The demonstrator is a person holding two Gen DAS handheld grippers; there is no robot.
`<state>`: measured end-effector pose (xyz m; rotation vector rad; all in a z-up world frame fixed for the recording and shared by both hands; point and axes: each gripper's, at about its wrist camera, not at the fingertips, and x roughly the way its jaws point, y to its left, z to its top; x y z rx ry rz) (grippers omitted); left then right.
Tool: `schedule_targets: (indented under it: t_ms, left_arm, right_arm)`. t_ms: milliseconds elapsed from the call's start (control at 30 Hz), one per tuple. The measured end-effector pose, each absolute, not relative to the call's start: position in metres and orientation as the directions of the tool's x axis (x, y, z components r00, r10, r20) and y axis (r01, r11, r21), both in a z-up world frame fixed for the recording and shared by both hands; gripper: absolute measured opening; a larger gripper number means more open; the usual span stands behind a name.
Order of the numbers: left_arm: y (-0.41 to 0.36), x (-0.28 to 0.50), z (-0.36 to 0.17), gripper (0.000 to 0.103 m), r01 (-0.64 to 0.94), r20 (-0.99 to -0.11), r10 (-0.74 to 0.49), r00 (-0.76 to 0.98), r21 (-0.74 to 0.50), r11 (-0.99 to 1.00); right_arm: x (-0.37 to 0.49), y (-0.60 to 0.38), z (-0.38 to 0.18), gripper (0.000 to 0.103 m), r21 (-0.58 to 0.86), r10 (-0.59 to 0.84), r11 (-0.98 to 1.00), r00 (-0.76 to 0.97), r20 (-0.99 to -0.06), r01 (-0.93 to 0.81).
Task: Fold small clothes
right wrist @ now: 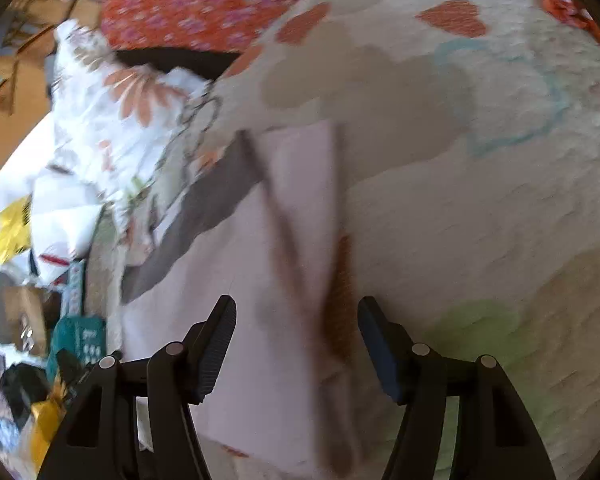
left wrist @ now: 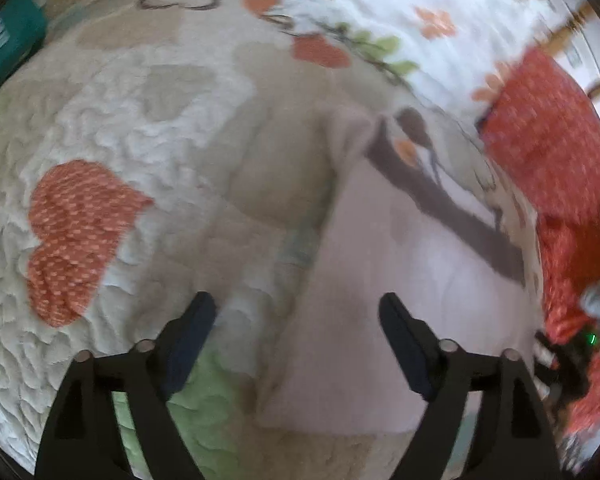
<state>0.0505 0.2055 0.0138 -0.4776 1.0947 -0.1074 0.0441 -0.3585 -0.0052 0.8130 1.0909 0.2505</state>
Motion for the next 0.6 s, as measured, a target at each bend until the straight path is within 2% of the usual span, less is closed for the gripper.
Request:
schedule_targets:
  t_ms: [67,100,133,167,200,433,600]
  left_arm:
    - [0.193,0.050,0.013,0.084,-0.118,-0.825,-0.336,0.455,-0.430,0.895]
    - [0.186,0.050,0.014,0.080,-0.107,-0.833,-0.321,0.450,-0.407,0.907]
    - [0.180,0.050,0.015,0.050,-0.106,-0.851,-0.290,0.438,-0.369,0.923]
    - [0.176,0.051,0.015,0.026,-0.116,-0.870,-0.269,0.414,-0.344,0.932]
    - [0.176,0.052,0.015,0.008,-0.127,-0.873,-0.286,0.396,-0.360,0.924]
    - [0.187,0.026,0.039,0.007,-0.174,-0.850,-0.321,0.417,-0.422,0.890]
    - [0.189,0.018,0.037,0.010,-0.204,-0.883,-0.239,0.404,-0.341,0.918]
  right_arm:
    - [0.046,-0.345,-0.004,0.068,0.708,0.583,0.689,0.461,-0.669,0.156]
    - [0.047,-0.335,-0.004,0.067,0.690,0.572,0.709,0.455,-0.683,0.144]
    - [0.048,-0.327,-0.003,0.055,0.666,0.551,0.734,0.453,-0.701,0.137]
    - [0.049,-0.319,-0.002,0.042,0.636,0.525,0.760,0.451,-0.721,0.133]
    - [0.051,-0.314,-0.002,0.019,0.631,0.526,0.763,0.436,-0.730,0.137]
    - [0.031,-0.332,0.020,0.016,0.652,0.538,0.744,0.444,-0.717,0.151]
    - [0.019,-0.344,0.005,0.018,0.635,0.524,0.740,0.402,-0.751,0.222]
